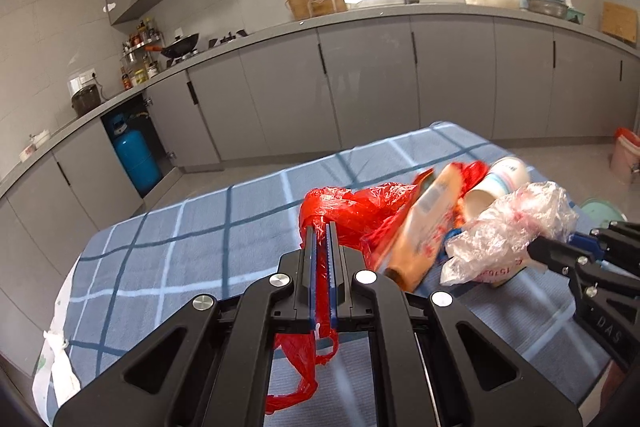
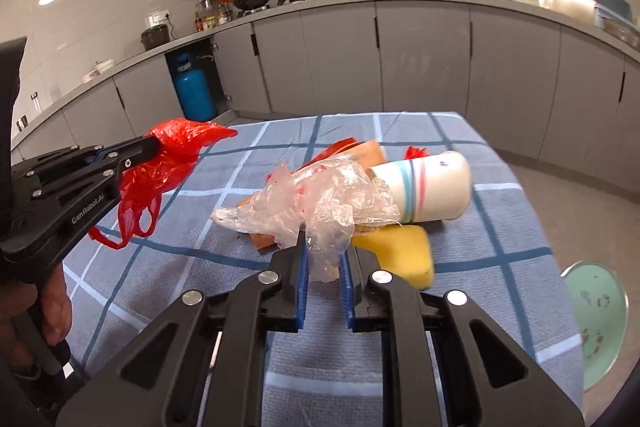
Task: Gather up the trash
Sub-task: 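Carry both bags over the green basin and open both tools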
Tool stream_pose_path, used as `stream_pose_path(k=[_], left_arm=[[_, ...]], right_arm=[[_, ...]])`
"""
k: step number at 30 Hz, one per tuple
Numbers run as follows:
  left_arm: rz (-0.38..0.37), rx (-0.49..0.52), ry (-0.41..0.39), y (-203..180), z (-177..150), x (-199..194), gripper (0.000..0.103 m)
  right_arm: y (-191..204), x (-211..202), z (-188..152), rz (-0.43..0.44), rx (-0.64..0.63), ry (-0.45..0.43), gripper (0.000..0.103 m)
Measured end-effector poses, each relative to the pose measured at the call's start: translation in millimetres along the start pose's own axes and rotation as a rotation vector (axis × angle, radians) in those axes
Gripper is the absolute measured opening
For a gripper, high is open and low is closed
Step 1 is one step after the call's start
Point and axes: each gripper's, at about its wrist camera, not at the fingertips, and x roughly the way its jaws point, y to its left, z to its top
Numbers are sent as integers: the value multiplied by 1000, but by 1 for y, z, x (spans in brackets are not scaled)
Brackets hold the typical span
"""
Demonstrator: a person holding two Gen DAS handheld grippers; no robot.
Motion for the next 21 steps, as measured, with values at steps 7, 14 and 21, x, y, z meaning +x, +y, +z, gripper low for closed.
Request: stream_pose_path(k=[7, 14, 21], left_arm=[[-36, 22, -7, -25, 9, 2, 5], [-57, 38, -6, -43, 16, 2, 5], [-79, 58, -5, -63, 23, 2, 5]], right_arm=[[-19, -18, -1, -37, 33, -28, 15], [-38, -29, -3, -76, 69, -52, 15], [-57, -40, -4, -112, 101, -71, 15]])
